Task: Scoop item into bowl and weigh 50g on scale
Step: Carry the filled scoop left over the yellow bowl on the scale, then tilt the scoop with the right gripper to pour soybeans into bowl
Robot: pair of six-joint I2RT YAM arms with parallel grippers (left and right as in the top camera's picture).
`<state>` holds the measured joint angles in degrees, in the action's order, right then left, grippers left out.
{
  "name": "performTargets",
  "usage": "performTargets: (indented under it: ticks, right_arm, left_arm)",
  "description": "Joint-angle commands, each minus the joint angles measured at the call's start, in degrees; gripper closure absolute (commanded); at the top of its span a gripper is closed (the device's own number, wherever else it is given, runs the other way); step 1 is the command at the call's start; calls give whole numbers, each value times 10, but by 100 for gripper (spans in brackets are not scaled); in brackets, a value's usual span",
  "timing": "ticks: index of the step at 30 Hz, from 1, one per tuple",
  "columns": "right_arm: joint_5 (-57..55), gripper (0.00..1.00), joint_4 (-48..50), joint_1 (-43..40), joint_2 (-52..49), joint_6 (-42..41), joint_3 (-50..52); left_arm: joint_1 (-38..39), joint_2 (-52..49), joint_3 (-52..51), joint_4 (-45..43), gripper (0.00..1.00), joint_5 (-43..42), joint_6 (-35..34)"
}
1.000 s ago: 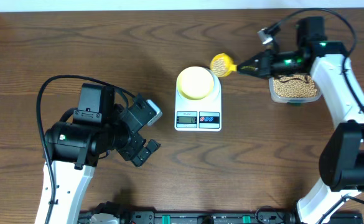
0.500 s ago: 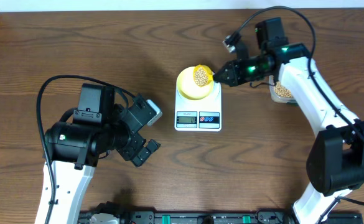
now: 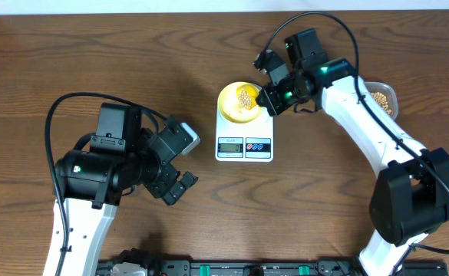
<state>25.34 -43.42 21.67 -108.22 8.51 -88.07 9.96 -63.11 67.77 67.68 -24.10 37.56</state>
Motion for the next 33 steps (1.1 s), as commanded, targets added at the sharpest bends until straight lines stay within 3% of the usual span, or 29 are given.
performTargets:
  ticks: [1,5,33]
  right_arm:
    - [-66,99,6,14,19,30,-17]
    - [-136,99,7,28,29,30,-26]
    - [-207,99,-30,81,52,90,-50]
  left_arm:
    - [-2,3,7,2,0,-9,6]
    - [-2,3,7,2,0,-9,6]
    - [-2,3,7,2,0,-9,6]
